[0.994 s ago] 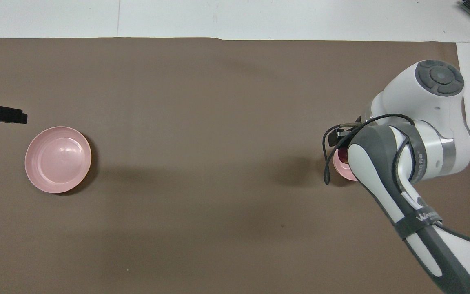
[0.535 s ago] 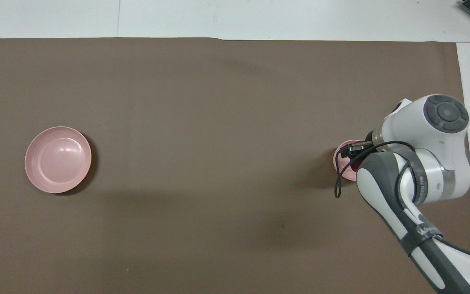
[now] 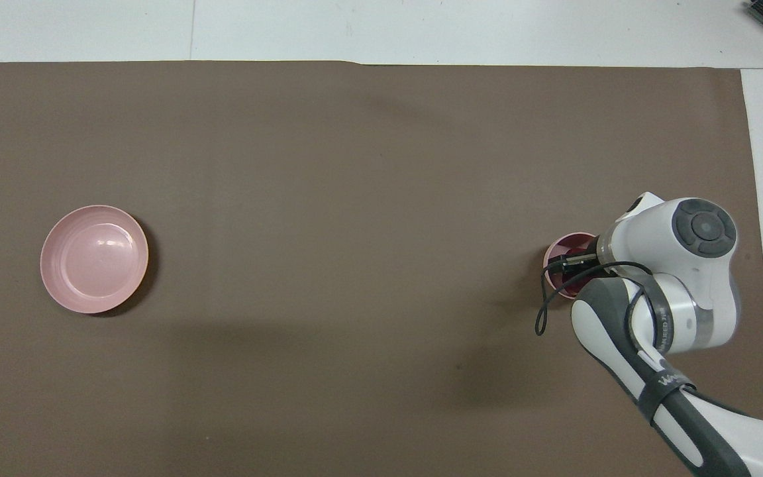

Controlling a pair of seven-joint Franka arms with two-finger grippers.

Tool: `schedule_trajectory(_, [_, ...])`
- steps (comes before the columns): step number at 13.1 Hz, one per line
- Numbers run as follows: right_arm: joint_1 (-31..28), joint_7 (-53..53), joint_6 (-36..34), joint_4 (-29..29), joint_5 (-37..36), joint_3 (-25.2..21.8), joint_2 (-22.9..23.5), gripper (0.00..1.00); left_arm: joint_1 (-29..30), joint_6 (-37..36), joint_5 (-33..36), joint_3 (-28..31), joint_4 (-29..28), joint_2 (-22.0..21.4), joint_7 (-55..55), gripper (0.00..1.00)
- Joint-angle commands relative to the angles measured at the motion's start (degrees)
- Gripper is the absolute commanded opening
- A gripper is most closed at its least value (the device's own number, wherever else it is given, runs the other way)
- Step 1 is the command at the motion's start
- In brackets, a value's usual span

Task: Move apple from plate to bowl
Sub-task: 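Lower the apple into the pink bowl and open the right gripper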

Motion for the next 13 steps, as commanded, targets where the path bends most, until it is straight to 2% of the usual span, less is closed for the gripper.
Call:
schedule_trajectory(1, [-0.4,0.5,-0.7,1.7,-0.5,0.5,-0.7,1.00,-0.5,-0.6,1.0,0.0,-1.5,-1.4,0.4,1.00])
schedule_trajectory(4, [-0.4,0.4,-8.7,8.9,-0.6,0.6,-0.8,1.00,-0.3,-0.6,1.0,0.2,-1.5,-1.4,0.3,1.00])
schedule_trajectory(9, [-0.5,-5.0,-17.8,20.7,-1.0,0.6,-0.7,1.00,0.0,-0.5,1.0,0.2,-1.4,-1.4,0.2,1.00])
schedule_trajectory(13, [-2.2,-1.8,-30.1,30.9,3.1,-0.1,-1.6,1.00,-0.1,-0.4,1.0,0.1,-1.4,-1.4,0.2,1.00])
